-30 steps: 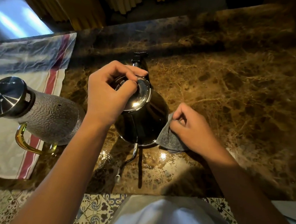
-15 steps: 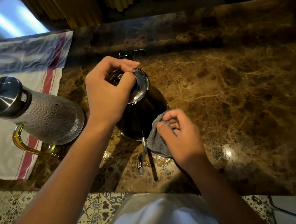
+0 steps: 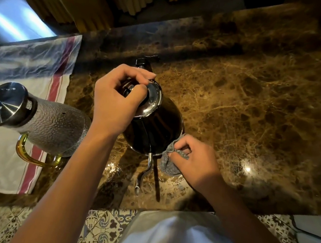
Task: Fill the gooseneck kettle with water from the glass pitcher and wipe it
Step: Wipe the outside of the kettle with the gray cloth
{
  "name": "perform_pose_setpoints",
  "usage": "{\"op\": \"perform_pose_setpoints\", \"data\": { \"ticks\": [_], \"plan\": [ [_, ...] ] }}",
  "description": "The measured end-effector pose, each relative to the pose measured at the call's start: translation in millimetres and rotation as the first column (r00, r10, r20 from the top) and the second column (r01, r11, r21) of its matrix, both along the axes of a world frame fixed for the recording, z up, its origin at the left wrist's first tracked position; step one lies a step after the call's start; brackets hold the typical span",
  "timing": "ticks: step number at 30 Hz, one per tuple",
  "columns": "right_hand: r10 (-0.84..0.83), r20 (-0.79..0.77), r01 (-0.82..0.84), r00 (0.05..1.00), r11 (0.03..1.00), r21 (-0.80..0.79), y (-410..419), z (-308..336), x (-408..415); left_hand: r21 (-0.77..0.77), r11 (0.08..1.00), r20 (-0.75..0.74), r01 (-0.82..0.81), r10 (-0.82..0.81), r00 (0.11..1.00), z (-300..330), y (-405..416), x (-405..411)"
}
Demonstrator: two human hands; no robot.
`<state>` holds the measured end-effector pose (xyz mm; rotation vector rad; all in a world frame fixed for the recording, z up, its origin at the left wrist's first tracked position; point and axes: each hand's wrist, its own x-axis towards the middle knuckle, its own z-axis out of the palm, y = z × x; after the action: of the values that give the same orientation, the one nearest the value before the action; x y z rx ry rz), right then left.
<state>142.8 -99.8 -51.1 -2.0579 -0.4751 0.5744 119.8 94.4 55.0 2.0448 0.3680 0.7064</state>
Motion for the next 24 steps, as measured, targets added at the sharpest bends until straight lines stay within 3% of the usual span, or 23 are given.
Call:
{"op": "perform_pose_setpoints", "data": {
  "ticks": [8,16,24],
  "plan": [
    [0.041,0.055,-0.044,0.998,0.997,0.065,-8.9,6.6,43.7,-0.022,0.969,-0.068,0.247,-0.248,0.966,6.8,12.5,-6.8],
    [0.135,0.171,-0.135,0.976,0.991,-0.01,8.2,12.3,71.0,-0.051,0.824,-0.188,0.564,-0.563,0.805,14.5,35.2,-5.8],
    [0.124,0.144,-0.122,0.982,0.992,-0.02,21.3,14.3,77.4,0.254,0.897,-0.282,0.362,-0.289,0.915,5.9,33.4,-14.4]
  ]
}}
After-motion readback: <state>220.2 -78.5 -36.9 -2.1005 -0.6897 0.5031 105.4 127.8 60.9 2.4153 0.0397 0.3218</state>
